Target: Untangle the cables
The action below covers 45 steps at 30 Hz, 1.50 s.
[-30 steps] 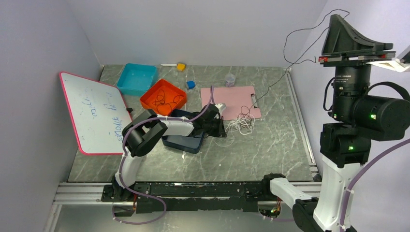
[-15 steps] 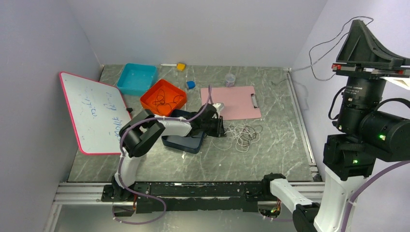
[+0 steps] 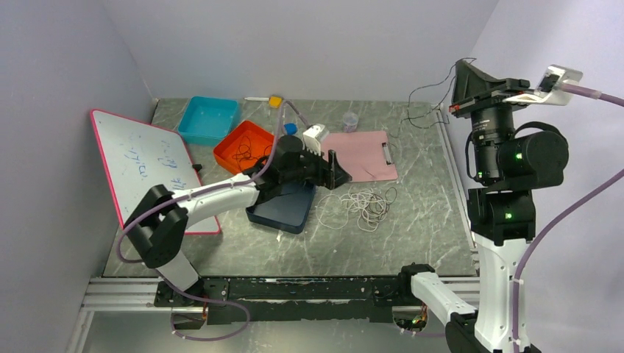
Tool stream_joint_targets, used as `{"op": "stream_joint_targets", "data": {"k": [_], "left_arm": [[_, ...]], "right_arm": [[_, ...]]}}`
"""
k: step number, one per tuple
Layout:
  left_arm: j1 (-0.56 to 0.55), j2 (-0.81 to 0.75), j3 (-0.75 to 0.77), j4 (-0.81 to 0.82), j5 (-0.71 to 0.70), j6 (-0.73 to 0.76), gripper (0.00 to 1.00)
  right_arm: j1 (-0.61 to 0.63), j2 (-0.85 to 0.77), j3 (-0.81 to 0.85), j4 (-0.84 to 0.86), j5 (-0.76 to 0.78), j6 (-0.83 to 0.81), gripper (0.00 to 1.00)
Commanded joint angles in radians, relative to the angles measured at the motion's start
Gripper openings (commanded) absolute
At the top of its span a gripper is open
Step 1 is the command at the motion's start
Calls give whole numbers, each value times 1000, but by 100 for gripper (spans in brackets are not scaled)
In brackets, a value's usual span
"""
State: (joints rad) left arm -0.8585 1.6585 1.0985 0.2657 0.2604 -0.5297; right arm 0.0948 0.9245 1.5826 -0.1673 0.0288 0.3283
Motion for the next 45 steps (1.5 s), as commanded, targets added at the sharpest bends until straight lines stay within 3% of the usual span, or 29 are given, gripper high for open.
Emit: {"op": "stream_joint_targets", "data": {"k": [1, 12, 19, 33, 45], "left_arm": [[35, -76, -11, 66, 45, 38, 82], [98, -265, 36, -7, -9, 138, 83], [155, -306, 75, -39, 111, 229, 82], [160, -350, 144, -62, 265, 356, 84], [159, -277, 182, 53, 391, 261, 85]], "right_arm": [[0, -10, -16, -20, -73, 32, 0], [1, 66, -105, 73, -359, 158, 0], [2, 108, -145, 104, -482, 178, 0], [0, 100, -212, 160, -555, 251, 0], [0, 96, -286, 253, -575, 364, 0]]}}
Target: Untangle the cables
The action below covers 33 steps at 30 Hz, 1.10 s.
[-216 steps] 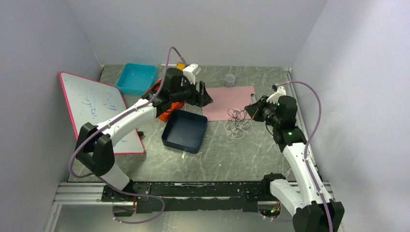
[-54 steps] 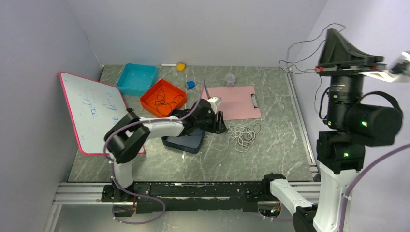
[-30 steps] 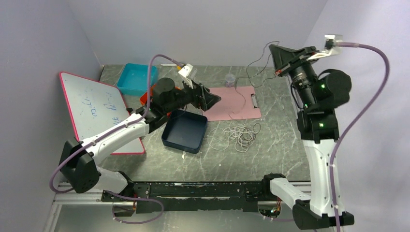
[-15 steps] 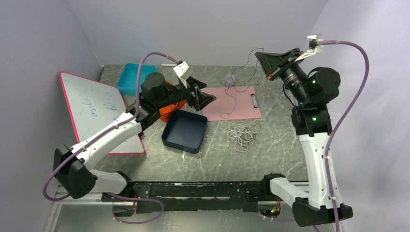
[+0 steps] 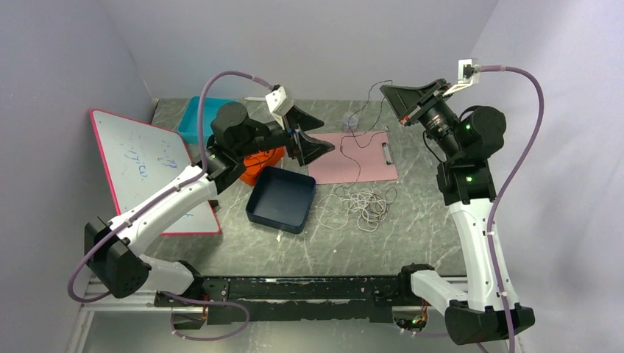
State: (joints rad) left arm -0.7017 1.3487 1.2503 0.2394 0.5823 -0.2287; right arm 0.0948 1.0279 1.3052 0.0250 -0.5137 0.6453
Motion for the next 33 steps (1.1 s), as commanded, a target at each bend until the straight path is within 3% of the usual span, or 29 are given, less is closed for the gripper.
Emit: {"op": "stream_joint_targets", "data": {"k": [1, 17, 33], "left_arm": [[2, 41, 31, 94, 76, -52, 85], [-16, 165, 61, 325, 187, -260, 83], [-31, 262, 137, 386, 177, -332, 61]], "right_arm": [[1, -8, -12, 66, -36, 51, 0], [1, -22, -66, 130, -62, 117, 0], [2, -45, -113, 163, -78, 151, 0]]}}
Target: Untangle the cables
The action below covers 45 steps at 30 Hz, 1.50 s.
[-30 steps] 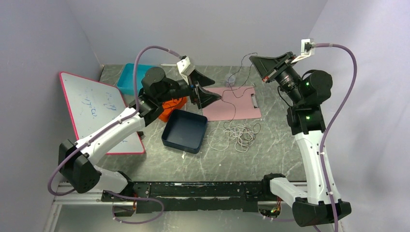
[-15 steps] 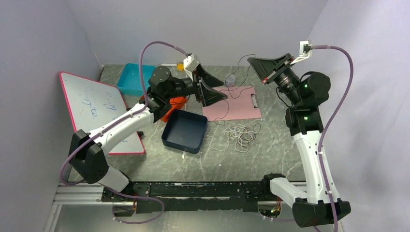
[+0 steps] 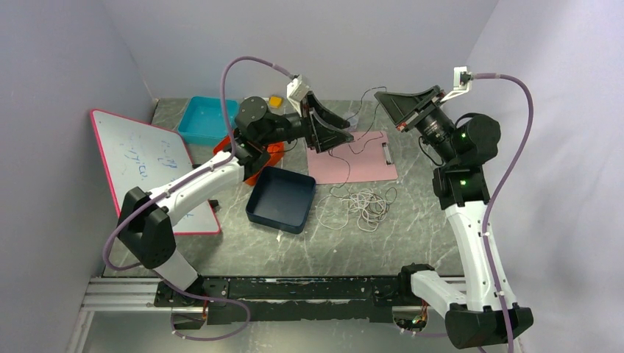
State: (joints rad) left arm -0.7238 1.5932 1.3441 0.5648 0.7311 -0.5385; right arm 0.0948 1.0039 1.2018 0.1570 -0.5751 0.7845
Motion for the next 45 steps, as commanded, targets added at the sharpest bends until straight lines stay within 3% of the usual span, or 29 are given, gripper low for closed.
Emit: {"op": "stream_joint_targets", "data": {"k": [1, 13, 20, 29, 32, 40, 45], "left_arm": [[-9, 20, 45, 61, 33, -24, 61], [-30, 19, 40, 18, 70, -1, 68], [-37, 21, 41, 1, 76, 10, 49], [-36, 8, 38, -36, 71, 26, 8], [-36, -5, 41, -81, 54, 46, 7], [-31, -63, 57, -280, -53, 116, 7], [8, -93, 103, -415, -119, 137, 7]], "right_arm": [[3, -23, -11, 31, -13, 10, 0], [3, -21, -19, 25, -1, 2, 0], [3, -21, -21, 26, 1, 0, 0], [2, -28, -31, 14, 15, -10, 0], [3, -29, -39, -5, 22, -28, 0], [3, -66, -75, -137, 120, -148, 41], [3, -107, -115, -233, 225, -222, 52]]}}
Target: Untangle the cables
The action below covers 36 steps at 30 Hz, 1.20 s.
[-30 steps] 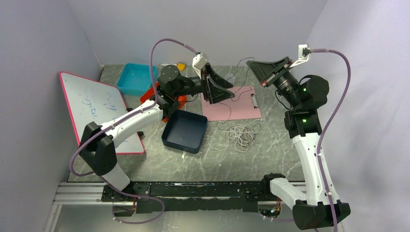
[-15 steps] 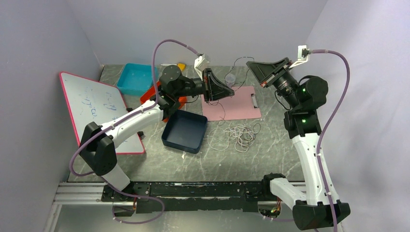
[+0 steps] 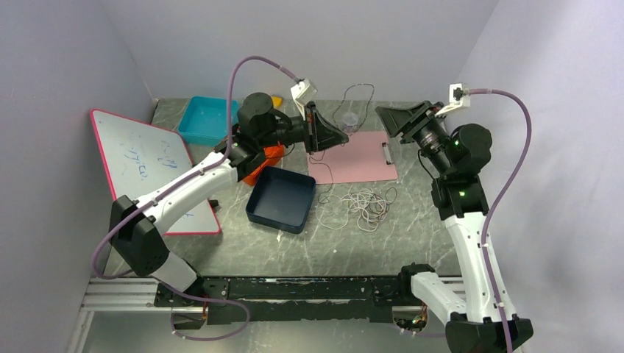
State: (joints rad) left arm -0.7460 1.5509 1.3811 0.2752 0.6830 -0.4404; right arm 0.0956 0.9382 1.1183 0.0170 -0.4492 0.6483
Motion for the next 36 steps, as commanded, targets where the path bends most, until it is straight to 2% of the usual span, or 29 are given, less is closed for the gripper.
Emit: {"op": "stream_joint_targets", "data": {"k": [1, 6, 12, 18, 31, 36], "left_arm": [[41, -54, 79, -150, -75, 42, 7], [72, -78, 163, -336, -153, 112, 7], [84, -117, 288, -575, -283, 172, 7], [113, -122, 429, -727, -382, 207, 7], [211, -68, 615, -823, -492, 281, 7], [263, -33, 665, -826, -528, 301, 7]], "right_arm": [[2, -60, -44, -108, 123, -97, 53], [2, -125, -107, -164, 171, -140, 56], [2, -195, -243, -193, 155, -142, 56], [3, -217, -299, -216, 156, -166, 56], [3, -250, -305, -266, 203, -220, 57], [2, -270, -318, -275, 229, -218, 62]]}}
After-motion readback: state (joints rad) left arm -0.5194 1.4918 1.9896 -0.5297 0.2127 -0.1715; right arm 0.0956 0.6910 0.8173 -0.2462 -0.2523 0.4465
